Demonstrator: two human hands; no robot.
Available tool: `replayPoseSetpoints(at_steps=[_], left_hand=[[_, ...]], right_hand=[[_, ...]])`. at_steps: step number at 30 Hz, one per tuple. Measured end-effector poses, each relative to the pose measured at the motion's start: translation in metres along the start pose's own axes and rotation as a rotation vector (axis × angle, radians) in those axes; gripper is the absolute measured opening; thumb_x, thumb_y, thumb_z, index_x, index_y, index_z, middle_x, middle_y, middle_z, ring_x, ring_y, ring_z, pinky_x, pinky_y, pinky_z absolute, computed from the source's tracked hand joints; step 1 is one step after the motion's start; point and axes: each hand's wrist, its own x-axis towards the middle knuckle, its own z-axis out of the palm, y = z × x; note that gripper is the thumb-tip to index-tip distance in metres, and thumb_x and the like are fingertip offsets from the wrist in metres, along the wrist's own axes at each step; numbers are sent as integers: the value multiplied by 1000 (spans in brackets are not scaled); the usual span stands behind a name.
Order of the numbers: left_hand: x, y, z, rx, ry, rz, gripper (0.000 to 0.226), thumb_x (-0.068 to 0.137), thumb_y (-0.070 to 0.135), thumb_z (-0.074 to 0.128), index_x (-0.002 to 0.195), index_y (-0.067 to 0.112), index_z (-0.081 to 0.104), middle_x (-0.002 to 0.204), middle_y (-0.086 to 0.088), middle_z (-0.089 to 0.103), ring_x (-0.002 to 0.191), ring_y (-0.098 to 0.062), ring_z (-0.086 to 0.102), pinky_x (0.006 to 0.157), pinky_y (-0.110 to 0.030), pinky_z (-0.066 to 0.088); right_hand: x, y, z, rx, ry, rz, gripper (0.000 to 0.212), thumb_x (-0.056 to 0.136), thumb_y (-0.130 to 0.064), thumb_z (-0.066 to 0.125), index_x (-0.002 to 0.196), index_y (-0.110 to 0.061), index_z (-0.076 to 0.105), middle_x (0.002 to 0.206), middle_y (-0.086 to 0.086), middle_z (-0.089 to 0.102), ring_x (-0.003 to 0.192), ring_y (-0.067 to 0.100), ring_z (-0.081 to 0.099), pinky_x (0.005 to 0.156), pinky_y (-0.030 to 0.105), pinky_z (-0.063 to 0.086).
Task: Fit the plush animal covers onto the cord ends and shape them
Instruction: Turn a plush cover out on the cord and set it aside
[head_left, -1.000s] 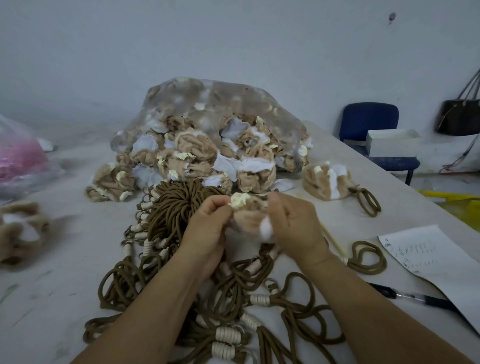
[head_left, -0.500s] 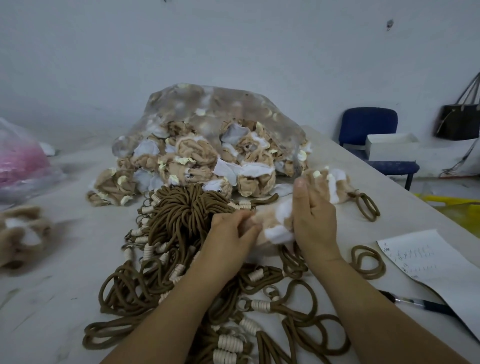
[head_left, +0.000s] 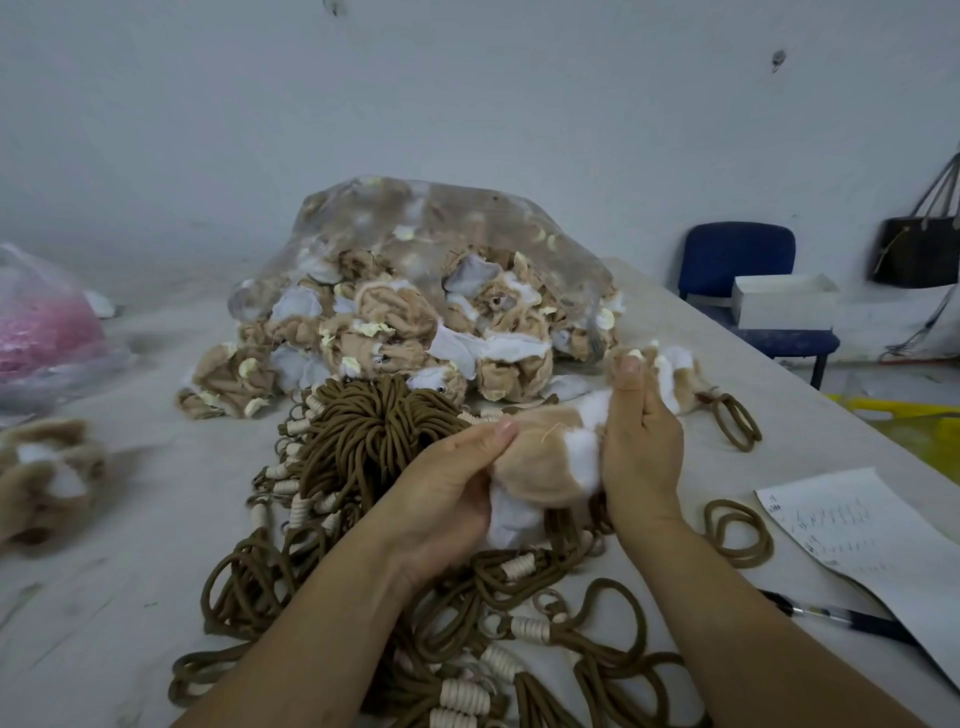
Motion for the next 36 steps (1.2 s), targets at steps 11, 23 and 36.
replayPoseSetpoints(at_steps=[11, 23, 36], left_hand=[[5, 1, -18, 197, 298, 302, 19, 87, 13, 63, 102, 20, 72, 102, -9, 72, 93, -19, 68, 78, -30, 55], [-2, -7, -4, 887, 307, 463, 49, 92, 14, 58, 110, 59, 57, 122, 12, 59, 109, 2, 59, 81, -21, 53], [-1, -16, -2, 1133, 440, 394, 27, 94, 35, 55, 69, 30, 64, 57, 8, 60, 45, 0, 46, 45, -12, 33]], right_hand=[[-4, -6, 0, -425, -202, -621, 24, 93, -35, 47, 94, -15, 60, 99, -10, 47, 94, 8, 44, 82, 27, 36], [-20, -7, 11, -336, -582, -395, 48, 90, -62, 34, 84, -17, 49, 83, -10, 44, 86, 13, 41, 71, 23, 33], [-25, -19, 16, -198, -365, -677, 60, 94, -50, 29, 73, 0, 54, 69, 7, 51, 72, 20, 47, 70, 32, 39]])
